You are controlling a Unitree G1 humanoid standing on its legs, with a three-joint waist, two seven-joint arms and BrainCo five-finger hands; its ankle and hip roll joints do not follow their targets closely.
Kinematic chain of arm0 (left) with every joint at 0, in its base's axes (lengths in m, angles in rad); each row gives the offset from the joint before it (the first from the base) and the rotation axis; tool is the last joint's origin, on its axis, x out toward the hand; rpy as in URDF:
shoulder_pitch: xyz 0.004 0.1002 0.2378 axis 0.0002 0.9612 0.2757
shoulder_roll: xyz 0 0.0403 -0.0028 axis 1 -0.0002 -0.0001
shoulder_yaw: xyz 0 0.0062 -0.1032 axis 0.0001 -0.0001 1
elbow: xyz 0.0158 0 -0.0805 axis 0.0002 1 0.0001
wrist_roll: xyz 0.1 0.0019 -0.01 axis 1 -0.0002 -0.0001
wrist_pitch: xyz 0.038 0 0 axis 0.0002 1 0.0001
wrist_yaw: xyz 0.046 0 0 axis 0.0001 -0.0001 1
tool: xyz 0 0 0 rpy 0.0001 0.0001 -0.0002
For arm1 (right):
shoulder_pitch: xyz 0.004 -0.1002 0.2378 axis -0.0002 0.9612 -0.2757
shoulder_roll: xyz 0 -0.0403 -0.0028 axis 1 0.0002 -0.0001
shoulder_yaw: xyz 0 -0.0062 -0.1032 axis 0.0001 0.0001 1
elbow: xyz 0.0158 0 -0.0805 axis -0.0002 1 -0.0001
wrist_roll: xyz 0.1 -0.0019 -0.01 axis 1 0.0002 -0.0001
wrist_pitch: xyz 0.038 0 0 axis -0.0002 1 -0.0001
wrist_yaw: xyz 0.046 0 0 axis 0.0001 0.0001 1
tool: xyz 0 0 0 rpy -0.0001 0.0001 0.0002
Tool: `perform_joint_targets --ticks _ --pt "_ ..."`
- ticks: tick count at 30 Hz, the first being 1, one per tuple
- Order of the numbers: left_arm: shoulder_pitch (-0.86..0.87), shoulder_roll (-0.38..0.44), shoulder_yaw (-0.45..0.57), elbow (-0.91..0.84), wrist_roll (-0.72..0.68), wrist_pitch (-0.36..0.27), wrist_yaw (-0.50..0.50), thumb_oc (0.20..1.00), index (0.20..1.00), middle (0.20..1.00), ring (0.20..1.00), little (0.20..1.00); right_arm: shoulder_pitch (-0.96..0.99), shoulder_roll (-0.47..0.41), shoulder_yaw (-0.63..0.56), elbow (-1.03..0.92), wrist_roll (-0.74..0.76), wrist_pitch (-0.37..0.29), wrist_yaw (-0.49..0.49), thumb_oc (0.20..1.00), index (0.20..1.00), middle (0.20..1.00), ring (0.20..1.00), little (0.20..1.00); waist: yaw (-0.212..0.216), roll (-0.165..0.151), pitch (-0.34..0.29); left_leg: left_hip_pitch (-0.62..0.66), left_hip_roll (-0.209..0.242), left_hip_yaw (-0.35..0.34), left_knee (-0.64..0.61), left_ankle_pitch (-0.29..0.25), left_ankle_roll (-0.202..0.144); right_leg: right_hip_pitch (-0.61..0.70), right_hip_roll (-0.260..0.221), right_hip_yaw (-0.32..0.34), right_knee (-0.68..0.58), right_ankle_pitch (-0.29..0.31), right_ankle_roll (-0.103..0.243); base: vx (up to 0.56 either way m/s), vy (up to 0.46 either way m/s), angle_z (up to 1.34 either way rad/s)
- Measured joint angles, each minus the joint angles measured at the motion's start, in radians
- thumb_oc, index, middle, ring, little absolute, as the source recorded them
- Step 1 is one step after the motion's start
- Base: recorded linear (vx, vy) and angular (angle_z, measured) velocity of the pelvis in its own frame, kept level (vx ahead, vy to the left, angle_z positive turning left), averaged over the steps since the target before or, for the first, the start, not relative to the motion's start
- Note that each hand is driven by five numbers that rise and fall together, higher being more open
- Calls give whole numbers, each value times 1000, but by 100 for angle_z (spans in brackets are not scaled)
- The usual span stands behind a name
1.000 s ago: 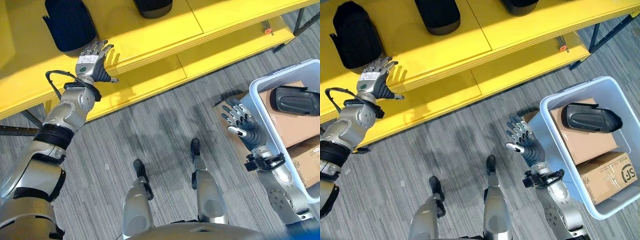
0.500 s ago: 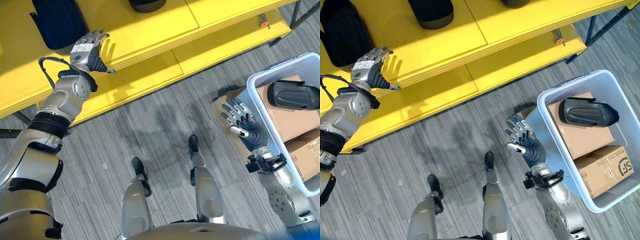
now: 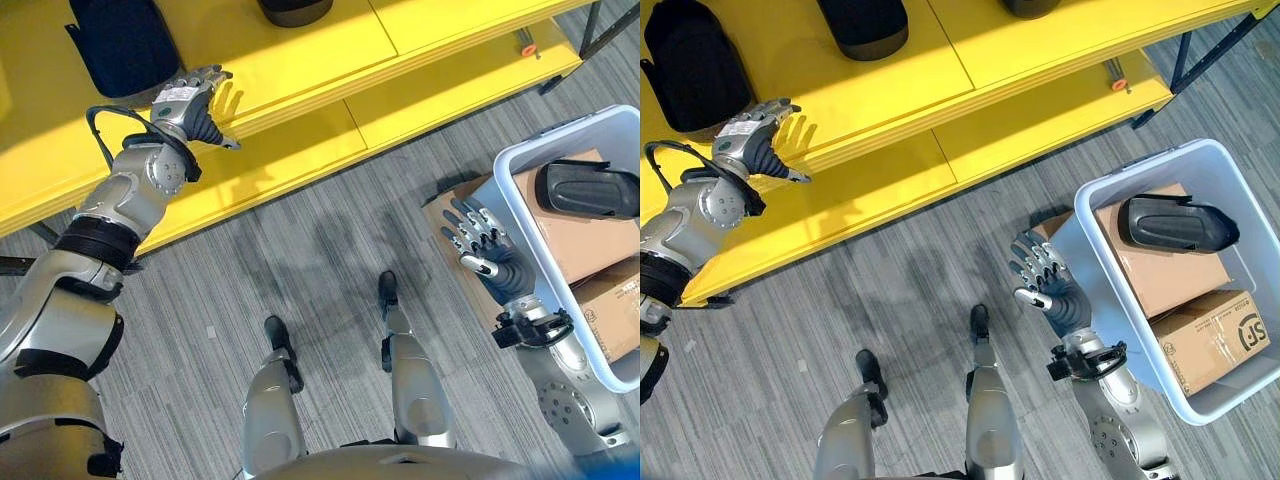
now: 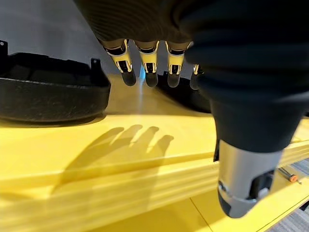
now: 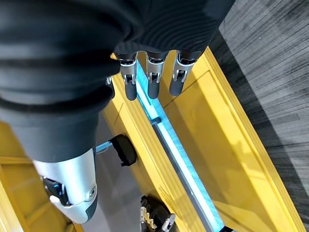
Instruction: Move parts from the plastic box to the shelf.
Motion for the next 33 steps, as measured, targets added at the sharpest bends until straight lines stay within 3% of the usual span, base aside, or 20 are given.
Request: perform_joint_targets --ticks 10,19,33 --pt "-71 34 -63 6 -43 -4 -58 1000 1000 1000 1000 1000 23 0 0 0 8 12 30 1000 1000 1000 1000 1000 3 10 -1 -7 0 -3 4 0 0 -4 1 0 2 2 -1 0 -1 0" --pt "-203 71 -207 111 -47 -6 -135 1000 1000 1000 1000 1000 44 2 -6 0 37 23 36 1000 1000 1000 1000 1000 -2 17 -5 -11 1 -2 16 -6 0 -6 -1 0 3 2 -1 0 0 0" --pt "-218 73 -220 161 -85 4 -215 1000 1000 1000 1000 1000 69 3 -6 1 49 47 56 1000 1000 1000 1000 1000 5 28 -28 -43 2 -9 45 -12 3 -35 -3 0 36 -5 -4 -1 -3 1"
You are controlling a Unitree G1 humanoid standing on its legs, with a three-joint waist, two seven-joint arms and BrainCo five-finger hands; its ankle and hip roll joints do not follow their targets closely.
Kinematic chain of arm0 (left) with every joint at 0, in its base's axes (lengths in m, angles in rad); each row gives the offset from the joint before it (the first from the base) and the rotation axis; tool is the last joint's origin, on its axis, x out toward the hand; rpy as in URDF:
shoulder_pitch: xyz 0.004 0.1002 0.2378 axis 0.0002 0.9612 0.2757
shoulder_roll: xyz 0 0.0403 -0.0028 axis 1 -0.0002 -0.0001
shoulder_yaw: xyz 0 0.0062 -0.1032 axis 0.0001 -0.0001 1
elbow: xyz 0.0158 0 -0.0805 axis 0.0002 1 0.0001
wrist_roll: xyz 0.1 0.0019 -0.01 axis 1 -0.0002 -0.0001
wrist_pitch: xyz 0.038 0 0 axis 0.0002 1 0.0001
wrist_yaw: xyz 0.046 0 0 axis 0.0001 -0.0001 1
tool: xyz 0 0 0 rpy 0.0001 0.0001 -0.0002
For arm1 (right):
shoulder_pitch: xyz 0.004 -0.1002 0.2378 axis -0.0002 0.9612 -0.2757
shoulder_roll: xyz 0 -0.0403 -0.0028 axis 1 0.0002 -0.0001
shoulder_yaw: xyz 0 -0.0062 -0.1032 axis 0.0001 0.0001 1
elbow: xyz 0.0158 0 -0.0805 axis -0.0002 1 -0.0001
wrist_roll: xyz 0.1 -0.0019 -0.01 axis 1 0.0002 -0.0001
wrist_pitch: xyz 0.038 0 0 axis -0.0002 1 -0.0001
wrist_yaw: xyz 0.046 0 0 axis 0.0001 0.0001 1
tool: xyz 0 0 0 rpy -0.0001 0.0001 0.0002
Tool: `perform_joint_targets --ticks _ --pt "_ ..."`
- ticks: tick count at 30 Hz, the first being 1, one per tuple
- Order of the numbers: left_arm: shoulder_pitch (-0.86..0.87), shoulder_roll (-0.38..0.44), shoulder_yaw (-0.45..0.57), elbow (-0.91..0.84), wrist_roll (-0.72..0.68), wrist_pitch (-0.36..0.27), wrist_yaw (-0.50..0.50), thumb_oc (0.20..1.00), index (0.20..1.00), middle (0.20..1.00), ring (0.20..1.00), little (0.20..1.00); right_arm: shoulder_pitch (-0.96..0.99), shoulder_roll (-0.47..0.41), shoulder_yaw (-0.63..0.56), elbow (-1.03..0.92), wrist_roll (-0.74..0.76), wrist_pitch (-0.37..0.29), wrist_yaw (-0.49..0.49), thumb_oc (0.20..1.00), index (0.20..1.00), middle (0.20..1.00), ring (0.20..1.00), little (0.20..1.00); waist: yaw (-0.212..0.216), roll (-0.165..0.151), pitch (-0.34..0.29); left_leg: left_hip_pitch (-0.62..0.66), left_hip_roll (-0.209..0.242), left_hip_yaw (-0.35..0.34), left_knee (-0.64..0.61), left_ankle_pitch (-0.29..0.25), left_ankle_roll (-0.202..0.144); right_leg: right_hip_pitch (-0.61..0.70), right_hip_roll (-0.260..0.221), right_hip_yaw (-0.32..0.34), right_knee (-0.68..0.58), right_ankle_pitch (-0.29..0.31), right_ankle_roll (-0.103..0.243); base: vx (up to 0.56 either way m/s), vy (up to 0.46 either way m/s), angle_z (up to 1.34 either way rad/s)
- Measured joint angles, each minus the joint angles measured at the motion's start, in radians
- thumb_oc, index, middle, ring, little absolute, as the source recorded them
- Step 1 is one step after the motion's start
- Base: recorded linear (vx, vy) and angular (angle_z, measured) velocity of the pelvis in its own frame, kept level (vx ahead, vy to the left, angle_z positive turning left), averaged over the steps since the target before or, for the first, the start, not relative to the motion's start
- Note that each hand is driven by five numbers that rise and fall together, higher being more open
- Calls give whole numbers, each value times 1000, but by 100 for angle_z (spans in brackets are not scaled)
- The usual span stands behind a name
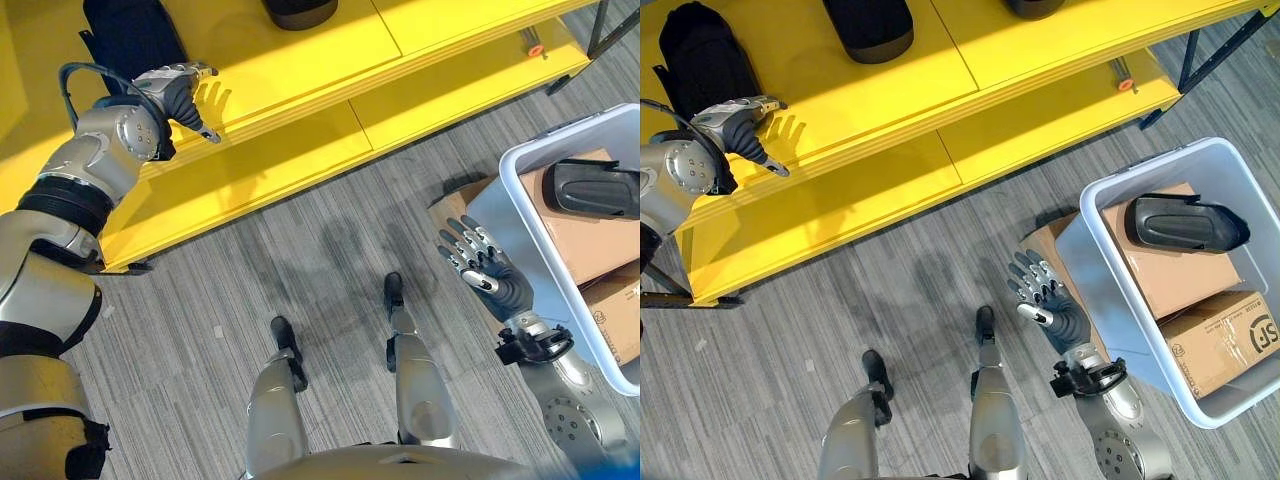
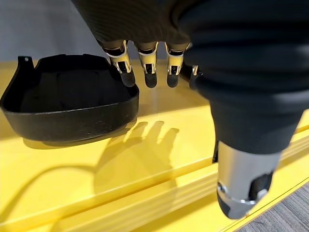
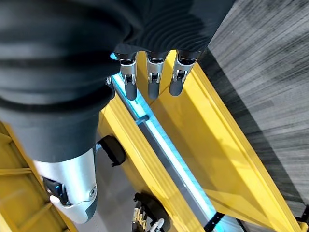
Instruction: Move parts from the plastic box to the shelf.
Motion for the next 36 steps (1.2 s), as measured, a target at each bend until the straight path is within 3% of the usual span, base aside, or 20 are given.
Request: perform_joint_targets --ticks 25,29,36 --pt "0 15 -1 25 -37 0 -42 1000 1000 1000 1000 1000 3 2 2 2 1 13 19 1000 1000 1000 1000 1000 3 0 -4 -1 1 -2 9 -2 2 1 -1 0 9 0 0 0 0 0" --pt "0 82 -23 -63 -38 -4 -70 1000 1000 1000 1000 1000 4 5 2 5 1 19 20 1000 1000 1000 1000 1000 5 10 -9 1 1 -3 9 -1 2 3 0 0 10 0 -1 0 0 0" --pt "8 124 -23 -111 -79 -20 -112 1000 1000 1000 1000 1000 3 5 6 22 -2 21 22 1000 1000 1000 1000 1000 19 28 -18 25 1 -3 3 0 3 20 -1 0 18 -2 -1 -14 -10 0"
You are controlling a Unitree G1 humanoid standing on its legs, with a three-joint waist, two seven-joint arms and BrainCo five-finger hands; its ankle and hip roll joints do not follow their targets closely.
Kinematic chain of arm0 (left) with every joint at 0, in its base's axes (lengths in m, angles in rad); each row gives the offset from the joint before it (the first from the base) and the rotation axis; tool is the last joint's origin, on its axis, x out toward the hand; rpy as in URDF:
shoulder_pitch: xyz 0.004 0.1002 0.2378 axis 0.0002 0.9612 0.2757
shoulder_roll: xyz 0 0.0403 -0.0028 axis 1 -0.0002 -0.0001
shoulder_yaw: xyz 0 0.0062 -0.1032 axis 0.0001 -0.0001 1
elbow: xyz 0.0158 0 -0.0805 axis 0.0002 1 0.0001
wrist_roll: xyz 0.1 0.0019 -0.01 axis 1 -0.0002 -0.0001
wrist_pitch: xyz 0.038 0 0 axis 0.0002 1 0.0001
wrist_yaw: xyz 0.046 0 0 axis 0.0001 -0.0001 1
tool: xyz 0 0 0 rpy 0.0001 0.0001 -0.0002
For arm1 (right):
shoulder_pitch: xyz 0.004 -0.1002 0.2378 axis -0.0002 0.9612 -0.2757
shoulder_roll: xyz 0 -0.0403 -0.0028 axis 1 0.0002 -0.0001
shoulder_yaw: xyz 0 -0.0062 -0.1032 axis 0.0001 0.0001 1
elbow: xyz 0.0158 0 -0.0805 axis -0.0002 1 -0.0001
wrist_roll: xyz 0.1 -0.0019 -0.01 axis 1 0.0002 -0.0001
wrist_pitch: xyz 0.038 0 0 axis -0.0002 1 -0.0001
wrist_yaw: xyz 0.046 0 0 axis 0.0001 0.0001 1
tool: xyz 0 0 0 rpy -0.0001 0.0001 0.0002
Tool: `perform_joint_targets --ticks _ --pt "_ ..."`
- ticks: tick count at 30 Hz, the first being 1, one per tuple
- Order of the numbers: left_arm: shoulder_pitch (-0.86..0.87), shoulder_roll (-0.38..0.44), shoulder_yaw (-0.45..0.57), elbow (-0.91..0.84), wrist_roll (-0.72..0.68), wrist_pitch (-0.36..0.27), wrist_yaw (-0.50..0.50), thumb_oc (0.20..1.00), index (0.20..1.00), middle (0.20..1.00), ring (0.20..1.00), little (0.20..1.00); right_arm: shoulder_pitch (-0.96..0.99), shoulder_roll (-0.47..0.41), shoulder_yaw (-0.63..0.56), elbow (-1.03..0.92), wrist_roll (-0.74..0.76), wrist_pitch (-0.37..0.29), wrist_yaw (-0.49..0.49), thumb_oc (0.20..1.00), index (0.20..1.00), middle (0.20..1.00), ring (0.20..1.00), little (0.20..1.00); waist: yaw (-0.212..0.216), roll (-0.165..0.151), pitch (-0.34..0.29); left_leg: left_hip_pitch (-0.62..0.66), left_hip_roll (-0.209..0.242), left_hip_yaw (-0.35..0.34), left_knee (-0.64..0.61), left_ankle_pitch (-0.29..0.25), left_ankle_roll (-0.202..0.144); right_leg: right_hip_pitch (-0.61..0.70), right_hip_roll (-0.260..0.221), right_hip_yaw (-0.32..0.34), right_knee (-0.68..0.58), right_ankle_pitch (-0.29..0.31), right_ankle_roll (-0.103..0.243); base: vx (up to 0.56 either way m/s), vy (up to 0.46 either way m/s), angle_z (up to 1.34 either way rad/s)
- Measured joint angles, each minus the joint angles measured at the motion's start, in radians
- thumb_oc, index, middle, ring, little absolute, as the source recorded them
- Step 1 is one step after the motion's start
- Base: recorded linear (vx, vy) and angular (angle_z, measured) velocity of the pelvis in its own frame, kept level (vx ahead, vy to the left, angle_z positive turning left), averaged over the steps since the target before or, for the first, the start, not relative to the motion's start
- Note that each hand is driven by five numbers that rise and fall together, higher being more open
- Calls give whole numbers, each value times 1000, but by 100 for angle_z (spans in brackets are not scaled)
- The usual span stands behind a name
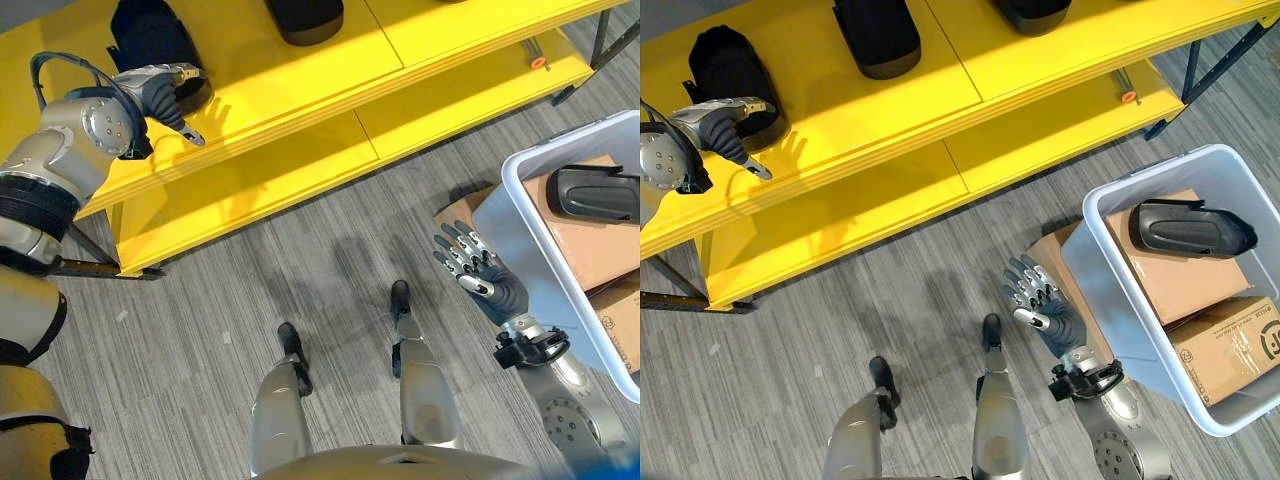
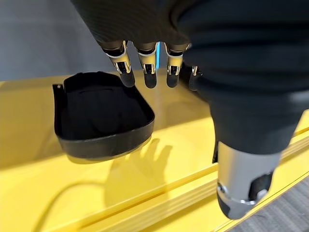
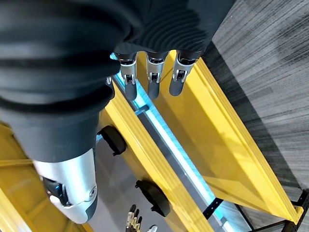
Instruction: Move parts from the plastic box to the shelf.
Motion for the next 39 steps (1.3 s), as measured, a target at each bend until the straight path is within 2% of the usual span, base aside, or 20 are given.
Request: perform_joint_targets --ticks 3,8,13,14,15,16,17,18,20,21,23,25,26,27,29,31,33,35,37,39 --pt "46 25 1 -56 -10 -7 -22 1000 1000 1000 1000 1000 -1 1 0 5 -11 -1 4 1000 1000 1000 1000 1000 1 7 -1 11 -3 2 -17 0 -4 2 -2 0 -1 0 1 -29 -19 -1" --pt "68 27 1 -60 -28 -9 -36 1000 1000 1000 1000 1000 -18 3 -4 106 -11 -1 -3 1000 1000 1000 1000 1000 3 18 -1 15 -2 2 -22 13 -2 3 1 0 1 1 -1 -40 -24 0" --pt "68 26 0 -59 -28 -9 -36 1000 1000 1000 1000 1000 -28 -5 0 109 -10 1 -3 1000 1000 1000 1000 1000 6 31 1 57 -2 0 -56 22 -2 33 3 -2 1 -4 -3 -32 -29 1" --pt "68 26 0 -60 -27 -8 -37 1000 1000 1000 1000 1000 -31 -7 1 120 -8 21 -3 1000 1000 1000 1000 1000 1 29 -3 62 -8 -23 -84 33 -10 33 6 -11 4 -10 -4 -26 -56 1" --pt "76 21 19 -60 -10 -11 -38 1000 1000 1000 1000 1000 -33 -14 1 120 8 34 8 1000 1000 1000 1000 1000 2 26 -1 69 -6 -18 -86 39 -6 37 11 -17 9 -9 0 0 -68 -21" --pt "194 -85 174 -57 107 -18 -29 1000 1000 1000 1000 1000 -54 -211 109 119 91 157 143 1000 1000 1000 1000 1000 20 -3 26 214 11 7 -124 53 -19 110 30 -10 93 -69 -7 29 -84 -24" --pt "243 -96 184 -78 127 -33 -30 1000 1000 1000 1000 1000 -42 -239 121 116 93 167 168 1000 1000 1000 1000 1000 27 -21 24 273 25 9 -136 50 -21 146 42 -15 132 -110 -13 36 -47 -25" --pt "271 -95 234 -93 133 -47 -31 1000 1000 1000 1000 1000 -40 -252 119 113 117 174 194 1000 1000 1000 1000 1000 37 -47 18 307 38 6 -154 25 -32 126 52 -15 233 -171 -27 31 15 -5" --pt "278 -82 262 -96 133 -42 -31 1000 1000 1000 1000 1000 -37 -275 108 96 116 186 197 1000 1000 1000 1000 1000 50 -55 20 283 37 5 -144 19 -30 78 46 -8 299 -207 -38 9 124 8" --pt "277 -64 282 -119 130 -41 -27 1000 1000 1000 1000 1000 -33 -284 67 94 116 184 197 1000 1000 1000 1000 1000 40 -56 38 231 26 0 -79 8 -12 54 32 -4 298 -206 -37 9 154 7" --pt "276 -56 279 -148 129 -43 -27 1000 1000 1000 1000 1000 -39 -284 45 95 113 185 197 1000 1000 1000 1000 1000 31 -52 77 184 -3 -9 -15 -11 -9 48 -2 3 275 -190 -13 6 156 2" --pt "274 -64 281 -154 128 -37 -21 1000 1000 1000 1000 1000 -11 -274 47 94 108 186 198 1000 1000 1000 1000 1000 28 -52 92 168 -23 3 -5 -18 9 68 -16 11 207 -181 3 -25 169 2" --pt "271 -96 280 -155 127 -39 -20 1000 1000 1000 1000 1000 -11 -271 52 95 107 187 198 1000 1000 1000 1000 1000 26 -57 115 155 -45 4 8 -26 22 67 -40 16 189 -176 11 -29 110 -1" --pt "271 -107 279 -157 123 -38 -20 1000 1000 1000 1000 1000 -21 -271 63 95 107 188 199 1000 1000 1000 1000 1000 21 -58 123 143 -49 13 3 -24 32 66 -42 16 157 -175 26 -23 79 -3" --pt "277 -120 279 -180 118 -39 -20 1000 1000 1000 1000 1000 -29 -272 86 72 107 189 213 1000 1000 1000 1000 1000 10 -92 143 149 -44 23 19 -40 30 60 -38 40 183 -158 36 -3 18 -14" --pt "276 -120 280 -184 118 -39 -20 1000 1000 1000 1000 1000 -37 -272 85 70 107 190 215 1000 1000 1000 1000 1000 6 -92 143 163 -29 24 19 -47 18 64 -20 40 194 -118 18 -33 53 -12" --pt "286 -130 295 -183 118 -36 -18 1000 1000 1000 1000 1000 -44 -273 82 73 107 189 216 1000 1000 1000 1000 1000 8 -82 139 177 -9 23 21 -49 8 64 8 47 201 -113 -3 -71 63 -21" --pt "327 -146 351 -172 118 -23 -11 1000 1000 1000 1000 1000 -43 -288 76 74 107 195 217 1000 1000 1000 1000 1000 1 -79 138 182 1 36 18 -55 1 57 20 56 201 -113 -5 -36 15 -28" --pt "328 -162 351 -163 118 -18 -13 1000 1000 1000 1000 1000 -34 -295 80 76 106 200 218 1000 1000 1000 1000 1000 -14 -79 138 180 2 41 19 -60 -5 54 21 57 200 -114 -7 -20 22 -10" --pt "329 -164 357 -162 118 -17 -12 1000 1000 1000 1000 1000 -34 -305 81 76 106 206 225 1000 1000 1000 1000 1000 -12 -80 137 178 2 45 21 -64 -6 49 21 60 198 -115 -7 -5 34 -4"
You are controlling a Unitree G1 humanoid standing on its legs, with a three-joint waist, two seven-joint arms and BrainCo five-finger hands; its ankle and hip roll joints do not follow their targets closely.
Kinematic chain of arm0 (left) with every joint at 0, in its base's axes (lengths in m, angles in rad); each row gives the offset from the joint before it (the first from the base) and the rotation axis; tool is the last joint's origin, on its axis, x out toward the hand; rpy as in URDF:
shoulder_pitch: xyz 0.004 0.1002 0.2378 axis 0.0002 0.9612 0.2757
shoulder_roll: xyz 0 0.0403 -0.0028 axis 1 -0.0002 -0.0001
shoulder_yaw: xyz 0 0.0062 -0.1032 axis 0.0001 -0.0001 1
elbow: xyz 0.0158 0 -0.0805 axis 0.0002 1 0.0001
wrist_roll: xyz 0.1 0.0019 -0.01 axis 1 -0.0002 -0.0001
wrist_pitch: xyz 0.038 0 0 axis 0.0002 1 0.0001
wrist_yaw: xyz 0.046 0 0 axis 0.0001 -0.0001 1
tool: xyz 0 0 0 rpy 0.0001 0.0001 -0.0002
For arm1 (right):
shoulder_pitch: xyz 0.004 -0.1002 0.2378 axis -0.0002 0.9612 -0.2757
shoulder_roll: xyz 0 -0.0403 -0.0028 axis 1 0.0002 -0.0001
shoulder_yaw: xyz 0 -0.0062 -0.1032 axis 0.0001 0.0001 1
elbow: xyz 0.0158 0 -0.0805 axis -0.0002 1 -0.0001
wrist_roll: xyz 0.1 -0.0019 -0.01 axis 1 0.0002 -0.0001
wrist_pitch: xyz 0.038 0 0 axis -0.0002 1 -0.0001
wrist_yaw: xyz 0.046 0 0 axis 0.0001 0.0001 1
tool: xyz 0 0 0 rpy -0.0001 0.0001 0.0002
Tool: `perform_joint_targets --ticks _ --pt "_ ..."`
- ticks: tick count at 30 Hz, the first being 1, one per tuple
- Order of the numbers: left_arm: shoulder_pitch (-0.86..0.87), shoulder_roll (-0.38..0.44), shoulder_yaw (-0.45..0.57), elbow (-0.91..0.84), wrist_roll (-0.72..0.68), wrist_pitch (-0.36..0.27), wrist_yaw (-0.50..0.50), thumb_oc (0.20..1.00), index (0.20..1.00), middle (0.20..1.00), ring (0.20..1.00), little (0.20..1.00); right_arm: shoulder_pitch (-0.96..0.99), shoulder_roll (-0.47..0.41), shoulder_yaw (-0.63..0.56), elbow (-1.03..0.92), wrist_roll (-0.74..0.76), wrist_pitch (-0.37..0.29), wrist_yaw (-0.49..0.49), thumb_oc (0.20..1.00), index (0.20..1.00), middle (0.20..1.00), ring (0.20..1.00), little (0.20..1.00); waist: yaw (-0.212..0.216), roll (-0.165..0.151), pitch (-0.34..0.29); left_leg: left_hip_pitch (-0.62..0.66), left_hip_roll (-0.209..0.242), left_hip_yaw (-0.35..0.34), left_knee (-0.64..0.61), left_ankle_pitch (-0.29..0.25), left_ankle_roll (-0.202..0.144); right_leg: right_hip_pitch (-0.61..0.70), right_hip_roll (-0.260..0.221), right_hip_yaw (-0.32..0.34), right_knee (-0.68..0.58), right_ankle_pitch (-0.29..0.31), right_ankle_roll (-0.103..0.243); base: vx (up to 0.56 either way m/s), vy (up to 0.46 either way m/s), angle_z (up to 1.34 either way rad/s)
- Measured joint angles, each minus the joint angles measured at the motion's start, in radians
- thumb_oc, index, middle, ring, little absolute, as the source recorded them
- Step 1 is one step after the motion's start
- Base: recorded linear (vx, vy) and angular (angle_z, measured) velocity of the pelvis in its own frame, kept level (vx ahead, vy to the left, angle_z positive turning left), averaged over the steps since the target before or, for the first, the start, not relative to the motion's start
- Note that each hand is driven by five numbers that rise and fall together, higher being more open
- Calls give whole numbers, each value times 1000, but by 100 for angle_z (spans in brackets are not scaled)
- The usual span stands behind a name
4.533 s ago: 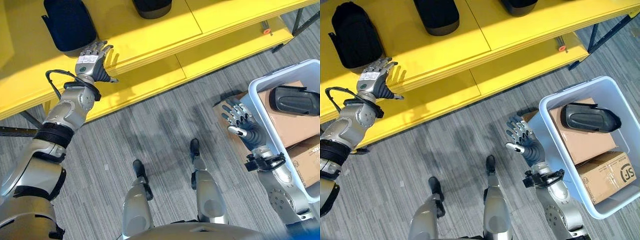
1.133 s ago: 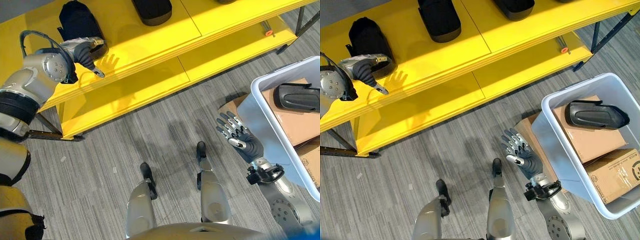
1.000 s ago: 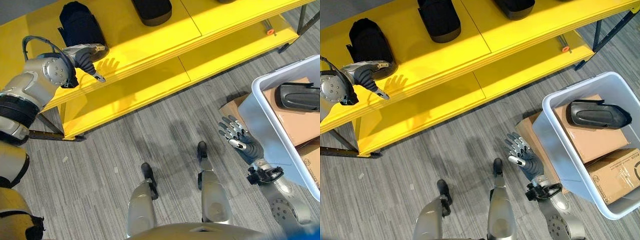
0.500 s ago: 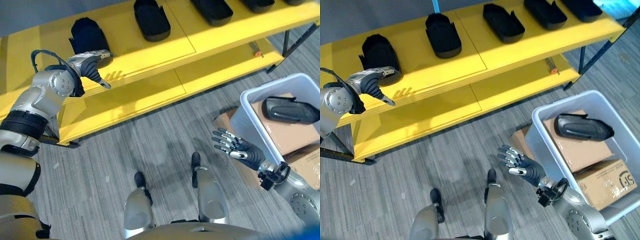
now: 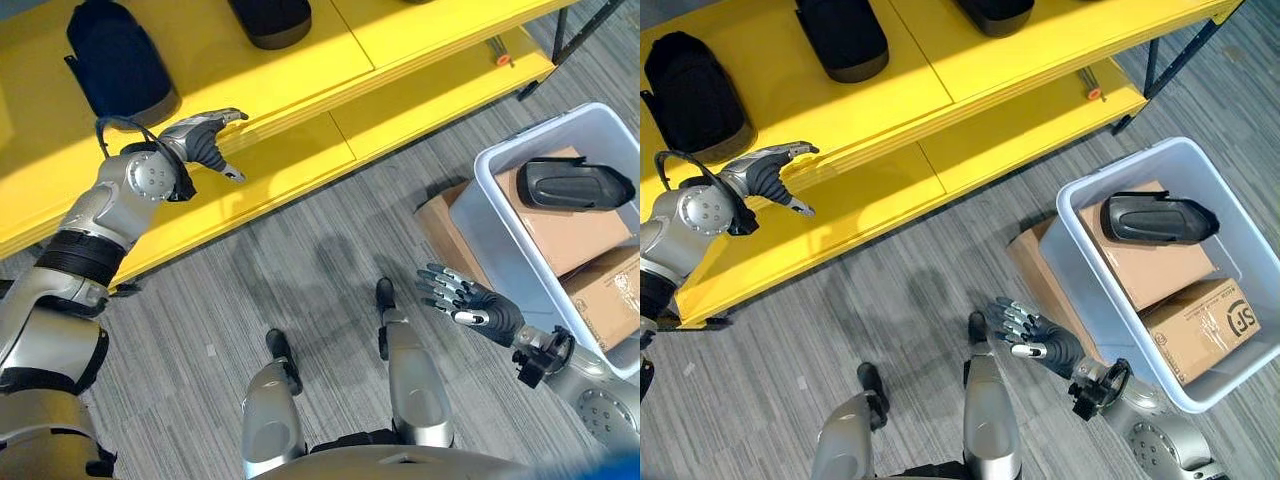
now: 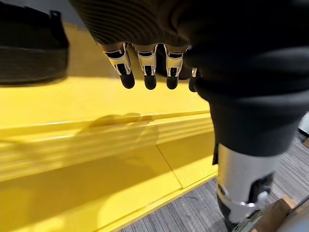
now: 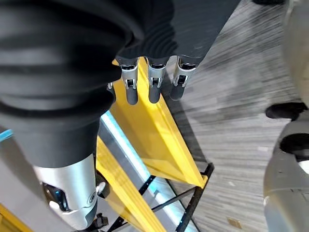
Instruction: Move parts from the plastic box to the shelf.
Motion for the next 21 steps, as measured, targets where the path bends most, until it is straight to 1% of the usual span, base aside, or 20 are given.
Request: perform_joint_targets --ticks 2,6,7,10,12,19,21 --pt "4 10 7 1 0 1 1 1000 1000 1000 1000 1000 0 -1 -1 0 0 0 0 1000 1000 1000 1000 1000 5 -2 -19 -26 0 6 5 -3 0 -26 0 7 -4 -1 -1 13 29 -7" --pt "26 30 33 12 0 9 17 1000 1000 1000 1000 1000 -2 0 -1 0 0 0 2 1000 1000 1000 1000 1000 12 -5 -25 -36 0 15 20 -12 2 -35 1 21 -8 6 -1 14 45 -8" --pt "26 45 49 25 -2 10 21 1000 1000 1000 1000 1000 -1 1 -1 0 0 0 3 1000 1000 1000 1000 1000 10 -9 -36 -56 1 15 31 -16 -2 -50 1 23 -10 7 -1 36 67 1" --pt "26 81 50 28 -28 10 21 1000 1000 1000 1000 1000 4 1 2 1 0 0 9 1000 1000 1000 1000 1000 19 -10 -41 -69 1 13 42 -25 5 -53 -2 23 -16 11 -1 25 43 1" --pt "27 107 51 30 -29 9 21 1000 1000 1000 1000 1000 4 2 4 2 0 0 11 1000 1000 1000 1000 1000 20 -10 -49 -100 2 9 67 -29 9 -72 -3 23 -15 13 0 32 56 2" --pt "28 122 50 94 -29 10 22 1000 1000 1000 1000 1000 7 2 5 4 0 4 29 1000 1000 1000 1000 1000 19 -10 -48 -134 1 2 100 -43 16 -87 -9 22 -16 20 6 14 31 2" --pt "28 123 47 107 -29 10 22 1000 1000 1000 1000 1000 8 2 5 5 0 5 37 1000 1000 1000 1000 1000 16 -11 -48 -148 1 4 112 -57 16 -93 -13 22 -21 16 10 0 0 0"
